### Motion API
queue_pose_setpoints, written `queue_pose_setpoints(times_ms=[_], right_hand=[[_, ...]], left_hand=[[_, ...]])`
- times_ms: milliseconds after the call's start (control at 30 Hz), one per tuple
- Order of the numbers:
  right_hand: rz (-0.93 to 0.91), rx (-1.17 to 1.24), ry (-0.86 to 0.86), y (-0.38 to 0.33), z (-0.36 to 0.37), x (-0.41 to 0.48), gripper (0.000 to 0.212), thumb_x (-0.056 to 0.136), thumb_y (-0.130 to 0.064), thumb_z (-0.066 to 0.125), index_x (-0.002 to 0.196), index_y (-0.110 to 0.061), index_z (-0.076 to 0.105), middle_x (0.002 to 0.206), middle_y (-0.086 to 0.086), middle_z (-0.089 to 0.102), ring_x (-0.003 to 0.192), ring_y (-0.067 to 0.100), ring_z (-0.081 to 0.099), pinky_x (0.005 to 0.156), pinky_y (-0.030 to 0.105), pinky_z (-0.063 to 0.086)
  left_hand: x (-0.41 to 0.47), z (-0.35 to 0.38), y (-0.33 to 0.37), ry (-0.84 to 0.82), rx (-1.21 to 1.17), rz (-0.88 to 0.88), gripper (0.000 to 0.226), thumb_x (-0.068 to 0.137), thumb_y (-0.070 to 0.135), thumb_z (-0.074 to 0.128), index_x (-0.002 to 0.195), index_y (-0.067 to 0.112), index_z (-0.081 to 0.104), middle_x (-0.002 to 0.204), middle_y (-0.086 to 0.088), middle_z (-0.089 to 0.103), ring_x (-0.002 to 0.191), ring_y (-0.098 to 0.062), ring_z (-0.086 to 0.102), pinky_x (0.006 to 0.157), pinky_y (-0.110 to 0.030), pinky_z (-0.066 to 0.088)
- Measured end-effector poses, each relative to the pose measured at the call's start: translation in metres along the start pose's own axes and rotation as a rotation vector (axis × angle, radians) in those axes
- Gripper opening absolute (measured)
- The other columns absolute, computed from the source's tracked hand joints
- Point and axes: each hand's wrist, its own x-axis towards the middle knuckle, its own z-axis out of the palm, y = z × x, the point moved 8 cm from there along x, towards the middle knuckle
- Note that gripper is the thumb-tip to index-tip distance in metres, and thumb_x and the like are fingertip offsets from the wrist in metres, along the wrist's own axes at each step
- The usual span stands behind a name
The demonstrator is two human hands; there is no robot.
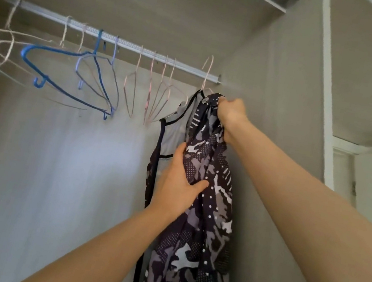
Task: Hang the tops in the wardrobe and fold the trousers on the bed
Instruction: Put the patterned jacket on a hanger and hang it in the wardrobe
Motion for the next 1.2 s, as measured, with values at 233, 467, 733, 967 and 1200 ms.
queue_pose_setpoints(times_ms=[233,467,733,967,1200], right_hand=[[-0.020,0.044,0.044,0.015,0.015,0.050,0.027,0.100,-0.022,0.039,0.109,-0.001,0.053,0.106,0.015,0.064,0.098,0.027,0.064,0.092,0.044,0.053],[-0.058,0.043,0.048,0.024,0.020,0.091,0.030,0.101,-0.022,0.040,0.112,0.001,0.055,0.103,0.013,0.066,0.092,0.024,0.065,0.088,0.039,0.055],[0.027,0.007,0.004,0.043,0.026,0.118,0.025,0.100,-0.012,0.037,0.113,0.000,0.055,0.107,0.013,0.064,0.106,0.028,0.063,0.093,0.042,0.052],[-0.040,-0.143,-0.055,0.043,0.023,0.114,0.028,0.097,-0.008,0.039,0.115,0.006,0.056,0.103,0.017,0.063,0.092,0.027,0.062,0.082,0.037,0.053],[-0.214,-0.396,0.037,0.026,0.008,0.095,0.030,0.092,-0.024,0.054,0.066,-0.012,0.046,0.071,0.004,0.052,0.066,0.020,0.051,0.060,0.029,0.042]], left_hand=[[0.055,-0.004,-0.027,0.073,0.150,0.039,0.051,0.090,0.010,0.068,0.137,0.016,0.047,0.125,0.000,0.063,0.114,-0.013,0.059,0.092,-0.016,0.039],[0.097,0.007,-0.039,0.086,0.235,0.095,0.036,0.093,0.002,0.058,0.127,0.013,0.054,0.114,-0.006,0.066,0.099,-0.017,0.061,0.092,-0.027,0.049],[0.120,0.023,-0.060,-0.012,0.103,-0.007,0.048,0.095,-0.002,0.056,0.140,0.014,0.049,0.127,0.003,0.060,0.110,-0.007,0.053,0.094,-0.011,0.035],[0.111,0.032,-0.070,-0.034,0.016,-0.052,0.045,0.092,0.004,0.064,0.134,0.014,0.053,0.125,0.000,0.063,0.114,-0.016,0.059,0.104,-0.029,0.044],[0.090,0.023,-0.055,0.004,0.029,-0.059,0.046,0.086,0.014,0.072,0.129,0.016,0.057,0.116,0.004,0.066,0.104,-0.013,0.062,0.096,-0.028,0.049]])
